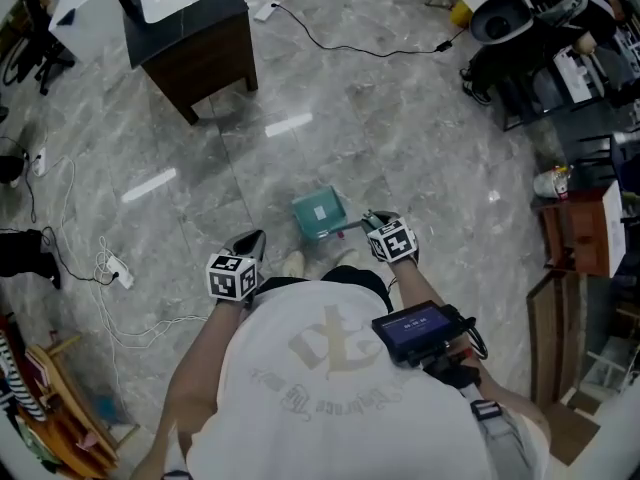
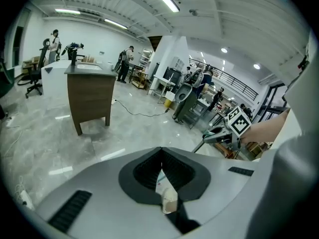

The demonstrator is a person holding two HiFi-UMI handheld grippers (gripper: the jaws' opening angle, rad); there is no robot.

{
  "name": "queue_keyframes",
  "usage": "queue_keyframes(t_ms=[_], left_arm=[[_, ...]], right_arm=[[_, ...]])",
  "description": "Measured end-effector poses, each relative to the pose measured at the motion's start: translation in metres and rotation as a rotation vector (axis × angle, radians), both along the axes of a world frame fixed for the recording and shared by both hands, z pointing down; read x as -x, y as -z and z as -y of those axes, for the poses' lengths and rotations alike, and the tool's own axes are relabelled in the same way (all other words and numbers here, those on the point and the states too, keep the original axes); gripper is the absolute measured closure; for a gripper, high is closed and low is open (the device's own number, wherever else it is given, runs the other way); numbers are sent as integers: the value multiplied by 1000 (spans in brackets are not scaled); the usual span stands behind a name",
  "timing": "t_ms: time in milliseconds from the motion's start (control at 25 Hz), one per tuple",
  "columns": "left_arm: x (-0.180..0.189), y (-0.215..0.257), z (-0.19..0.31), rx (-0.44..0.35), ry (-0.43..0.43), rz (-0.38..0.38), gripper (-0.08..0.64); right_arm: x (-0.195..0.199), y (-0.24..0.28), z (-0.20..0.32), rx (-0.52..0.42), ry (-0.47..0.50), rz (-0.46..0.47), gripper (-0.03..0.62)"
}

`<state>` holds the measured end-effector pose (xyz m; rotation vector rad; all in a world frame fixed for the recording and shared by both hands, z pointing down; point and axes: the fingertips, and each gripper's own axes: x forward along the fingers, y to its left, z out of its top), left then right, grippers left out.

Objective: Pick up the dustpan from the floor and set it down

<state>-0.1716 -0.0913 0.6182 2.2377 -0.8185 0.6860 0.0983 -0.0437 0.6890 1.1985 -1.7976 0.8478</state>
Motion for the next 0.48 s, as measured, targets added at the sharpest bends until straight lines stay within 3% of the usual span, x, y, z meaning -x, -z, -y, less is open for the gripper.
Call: queue_keyframes(t_ms=[240, 480], left_arm=[[-16, 4, 8, -14, -61, -24, 548], [-32, 3, 3, -10, -138, -44, 548]], right_arm=[[4, 33, -1, -40, 19, -14, 486], [-1, 65, -16, -93, -41, -11, 486]])
